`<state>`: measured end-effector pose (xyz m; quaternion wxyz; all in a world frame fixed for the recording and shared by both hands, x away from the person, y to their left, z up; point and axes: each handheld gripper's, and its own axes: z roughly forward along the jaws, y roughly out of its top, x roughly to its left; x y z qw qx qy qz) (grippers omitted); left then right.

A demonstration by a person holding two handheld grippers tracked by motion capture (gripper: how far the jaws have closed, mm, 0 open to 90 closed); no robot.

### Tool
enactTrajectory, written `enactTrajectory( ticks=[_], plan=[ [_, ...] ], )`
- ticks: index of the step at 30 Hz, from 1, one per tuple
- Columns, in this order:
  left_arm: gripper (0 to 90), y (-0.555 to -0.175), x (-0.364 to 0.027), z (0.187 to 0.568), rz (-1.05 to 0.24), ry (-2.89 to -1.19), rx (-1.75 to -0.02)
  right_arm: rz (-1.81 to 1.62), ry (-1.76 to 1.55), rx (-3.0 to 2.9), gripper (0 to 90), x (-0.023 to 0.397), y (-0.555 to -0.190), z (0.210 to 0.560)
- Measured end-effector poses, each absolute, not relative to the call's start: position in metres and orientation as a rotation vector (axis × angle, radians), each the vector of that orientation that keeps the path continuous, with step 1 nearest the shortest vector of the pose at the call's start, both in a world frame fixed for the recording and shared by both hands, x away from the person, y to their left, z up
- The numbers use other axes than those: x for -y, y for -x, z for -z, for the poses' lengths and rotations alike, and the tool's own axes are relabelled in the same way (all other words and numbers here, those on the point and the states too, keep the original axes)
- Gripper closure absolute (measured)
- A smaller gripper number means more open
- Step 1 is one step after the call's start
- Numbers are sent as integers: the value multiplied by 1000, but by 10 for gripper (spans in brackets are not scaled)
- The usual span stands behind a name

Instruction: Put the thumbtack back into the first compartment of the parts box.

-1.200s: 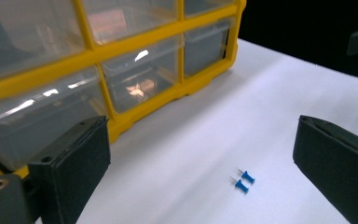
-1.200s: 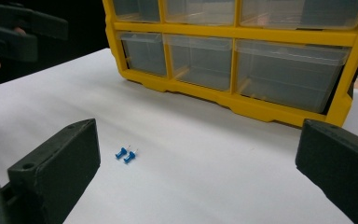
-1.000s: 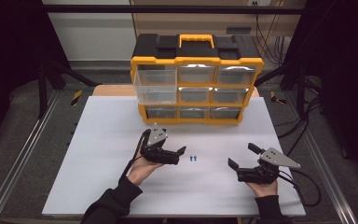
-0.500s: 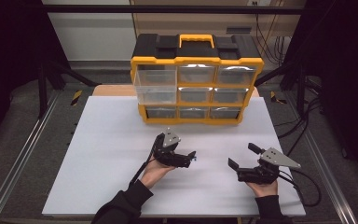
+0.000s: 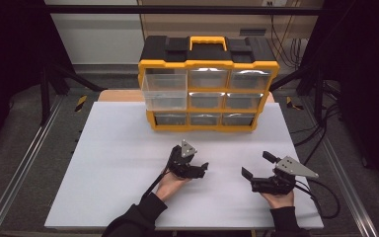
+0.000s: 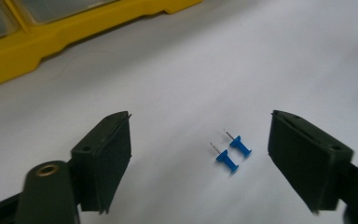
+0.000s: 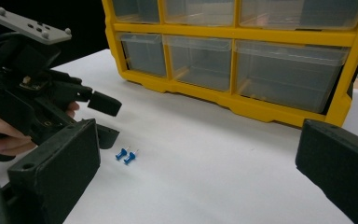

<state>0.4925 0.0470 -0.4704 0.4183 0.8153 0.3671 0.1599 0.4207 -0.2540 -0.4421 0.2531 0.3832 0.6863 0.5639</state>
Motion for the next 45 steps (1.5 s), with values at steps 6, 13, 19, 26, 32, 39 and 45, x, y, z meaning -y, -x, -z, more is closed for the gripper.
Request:
enactTrajectory(
  ticks=[6, 13, 19, 26, 32, 39, 45],
  plan=[
    [338, -491, -42, 476, -379, -2068, -943, -1535, -1045, -1866, 6, 254, -420, 442],
    [510, -487, -40, 481, -376, -2085, -949, -1535, -1031, -1865, 6, 254, -421, 442],
    [602, -486, -37, 482, -375, -2086, -953, -1535, -1033, -1865, 6, 255, -421, 442],
    [694, -484, -32, 484, -384, -2095, -953, -1534, -1035, -1866, 6, 254, -421, 442],
    [765, -485, -31, 485, -410, -2098, -957, -1537, -1036, -1867, 6, 254, -421, 442],
    [841, -487, -33, 485, -401, -2101, -961, -1536, -1047, -1866, 6, 254, -421, 442],
    [846, -488, -36, 484, -393, -2101, -944, -1545, -1054, -1865, 6, 254, -420, 441]
  ],
)
